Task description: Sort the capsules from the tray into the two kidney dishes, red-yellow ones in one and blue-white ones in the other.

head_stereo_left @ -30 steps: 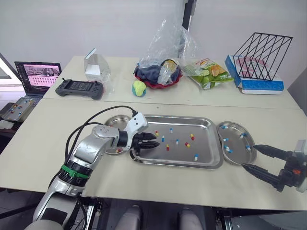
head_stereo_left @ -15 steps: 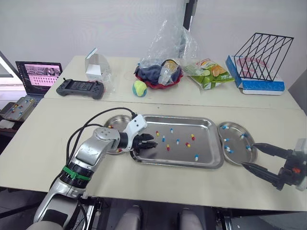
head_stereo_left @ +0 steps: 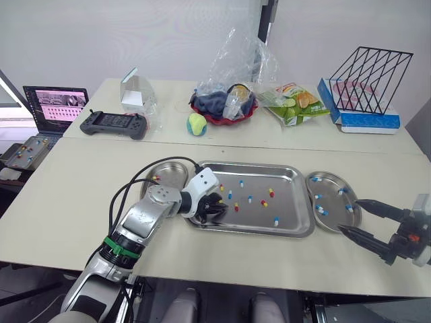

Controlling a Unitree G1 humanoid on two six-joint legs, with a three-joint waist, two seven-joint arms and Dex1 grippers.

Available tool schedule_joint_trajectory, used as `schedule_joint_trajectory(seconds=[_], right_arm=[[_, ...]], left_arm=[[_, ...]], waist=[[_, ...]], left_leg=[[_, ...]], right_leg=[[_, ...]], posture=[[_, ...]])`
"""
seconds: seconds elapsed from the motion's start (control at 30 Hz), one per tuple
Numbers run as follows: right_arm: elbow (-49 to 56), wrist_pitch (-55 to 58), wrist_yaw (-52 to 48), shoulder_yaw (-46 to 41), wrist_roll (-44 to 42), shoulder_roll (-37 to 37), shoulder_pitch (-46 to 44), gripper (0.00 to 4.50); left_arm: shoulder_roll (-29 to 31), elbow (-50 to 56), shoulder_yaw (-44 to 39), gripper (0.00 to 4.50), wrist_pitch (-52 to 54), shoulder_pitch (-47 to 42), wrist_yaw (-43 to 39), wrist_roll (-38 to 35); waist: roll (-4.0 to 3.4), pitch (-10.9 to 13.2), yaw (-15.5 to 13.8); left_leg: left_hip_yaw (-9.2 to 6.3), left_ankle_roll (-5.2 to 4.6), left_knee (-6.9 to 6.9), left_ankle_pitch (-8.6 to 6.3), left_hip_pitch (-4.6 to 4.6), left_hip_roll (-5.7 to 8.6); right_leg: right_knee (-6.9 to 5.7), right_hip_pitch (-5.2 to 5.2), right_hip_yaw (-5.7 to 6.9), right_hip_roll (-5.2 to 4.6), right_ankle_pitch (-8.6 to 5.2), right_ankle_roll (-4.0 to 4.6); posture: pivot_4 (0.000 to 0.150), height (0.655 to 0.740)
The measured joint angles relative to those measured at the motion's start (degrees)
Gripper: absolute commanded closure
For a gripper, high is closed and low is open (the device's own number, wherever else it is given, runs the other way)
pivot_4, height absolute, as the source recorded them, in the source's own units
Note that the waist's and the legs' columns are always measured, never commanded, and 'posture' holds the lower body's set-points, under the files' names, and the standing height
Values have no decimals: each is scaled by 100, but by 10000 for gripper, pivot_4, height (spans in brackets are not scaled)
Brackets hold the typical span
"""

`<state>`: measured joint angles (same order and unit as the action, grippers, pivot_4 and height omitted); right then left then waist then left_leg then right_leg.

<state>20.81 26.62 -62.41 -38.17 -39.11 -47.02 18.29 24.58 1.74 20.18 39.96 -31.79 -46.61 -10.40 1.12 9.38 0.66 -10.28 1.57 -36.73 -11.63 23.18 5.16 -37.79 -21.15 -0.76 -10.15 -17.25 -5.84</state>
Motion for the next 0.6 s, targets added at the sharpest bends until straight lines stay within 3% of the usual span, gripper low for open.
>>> schedule_joint_trajectory(seconds=[0.03, 0.23, 0.6], right_arm=[[0, 0, 2, 6, 0, 0, -6, 0], [-13, 0, 20, 91, 11, 0, -97, 0], [-203, 60, 114, 198, 10, -68, -367, 0]], left_arm=[[7, 5, 6, 27915, -5, 0, -2, 8], [61, -13, 16, 44739, -93, 0, -12, 136], [33, -442, -330, 44739, -206, -216, -508, -195]], waist=[[0, 0, 1], [0, 0, 5], [3, 2, 3]], left_leg=[[0, 0, 0, 0, 0, 0], [0, 0, 0, 0, -1, 0], [-1, 0, -1, 0, 7, 0]], right_leg=[[0, 0, 0, 0, 0, 0], [1, 0, 0, 0, 0, 0], [4, -2, 2, 0, 0, -1]], posture=[[1500, 7391], [1500, 7391], [1500, 7391]])
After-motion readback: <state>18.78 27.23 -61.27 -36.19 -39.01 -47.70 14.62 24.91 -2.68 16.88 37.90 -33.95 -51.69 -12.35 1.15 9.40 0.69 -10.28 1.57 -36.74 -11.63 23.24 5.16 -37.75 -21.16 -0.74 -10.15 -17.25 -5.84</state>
